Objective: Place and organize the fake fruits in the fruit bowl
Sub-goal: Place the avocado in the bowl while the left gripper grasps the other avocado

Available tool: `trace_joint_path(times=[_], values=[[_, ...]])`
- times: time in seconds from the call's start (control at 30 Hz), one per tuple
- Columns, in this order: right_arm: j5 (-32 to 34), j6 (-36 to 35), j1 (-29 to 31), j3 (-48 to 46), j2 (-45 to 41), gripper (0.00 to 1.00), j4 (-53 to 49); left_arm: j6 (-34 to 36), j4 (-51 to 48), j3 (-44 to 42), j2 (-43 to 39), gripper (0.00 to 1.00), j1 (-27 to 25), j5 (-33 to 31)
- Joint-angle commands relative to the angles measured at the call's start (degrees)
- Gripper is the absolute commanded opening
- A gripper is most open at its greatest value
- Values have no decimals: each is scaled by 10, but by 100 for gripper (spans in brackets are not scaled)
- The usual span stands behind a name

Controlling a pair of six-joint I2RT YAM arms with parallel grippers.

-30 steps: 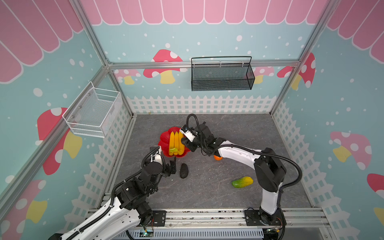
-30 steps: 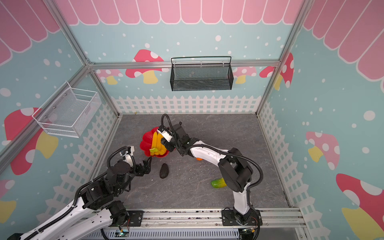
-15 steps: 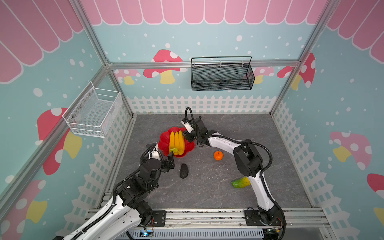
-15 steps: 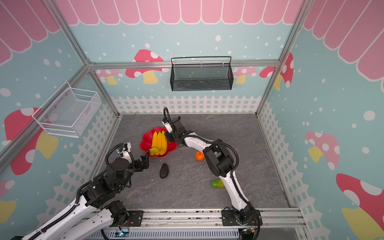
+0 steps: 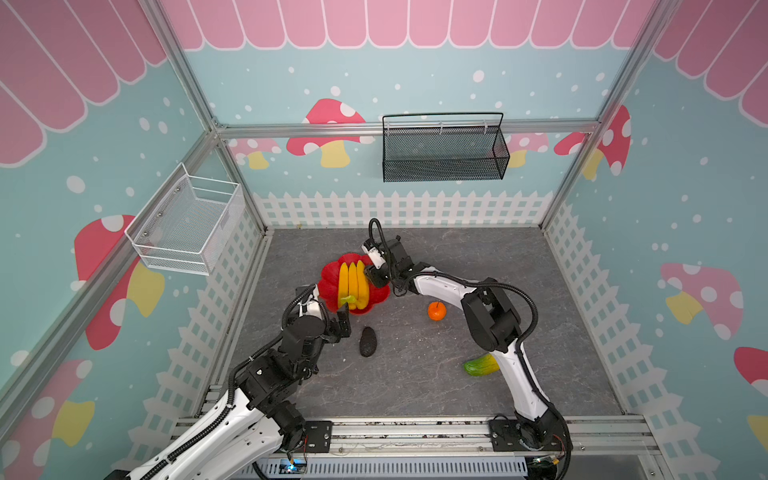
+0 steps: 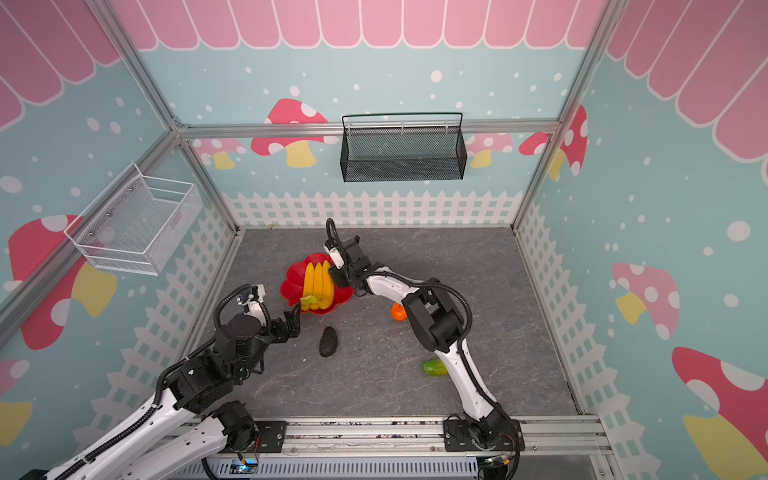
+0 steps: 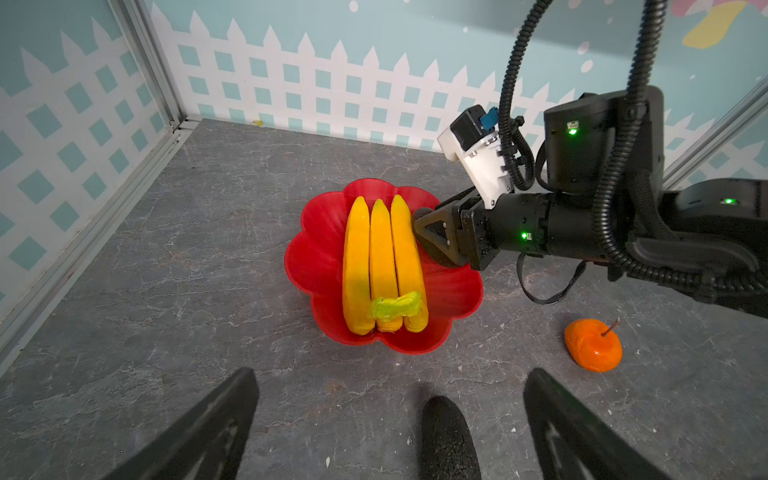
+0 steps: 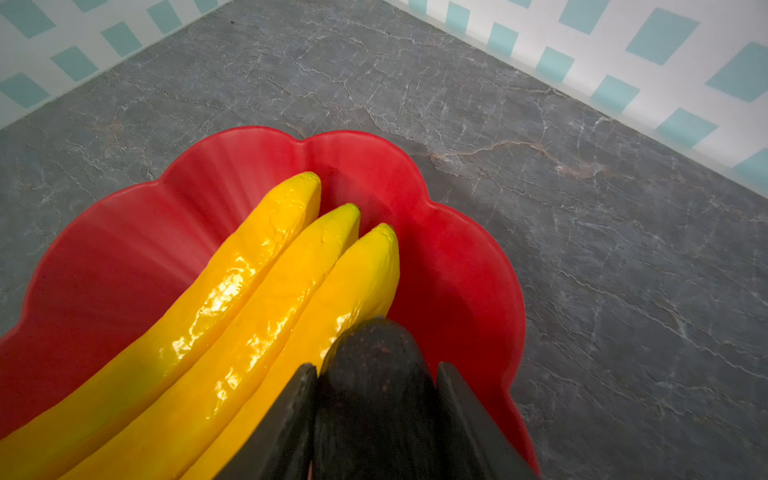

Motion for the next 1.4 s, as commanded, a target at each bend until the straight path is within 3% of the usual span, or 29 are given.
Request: trace_joint_path(times=[0.0,0.2,0.47,0.67,0.87,0.97,1.07,1.2,1.37], values=[[1,1,3,17,13,53,-2,-14,-3,-3,-10,100,4,4],[3,-1,2,17,9,69,3,-14,-9,-3,-11,100,4,5],[27,-5,2,-10,-48,74,18,-13,-30,-3,29,99,3,54],[53,6,-4,-195,-212,81,75,-33,-41,-1,102,87,0,160],[-20,35,-20,-444,-400,89,106,-58,-20,-13,180,78,-28,177],[-59,45,-19,-540,-458,100,107,-65,20,-17,227,74,-38,194],[-89,48,-19,-625,-514,98,129,-82,37,-17,265,70,-42,182],[-122,33,-19,-692,-568,98,144,-96,65,-26,309,68,-42,185],[-158,-3,-19,-715,-576,98,172,-103,94,-30,350,68,-44,192]])
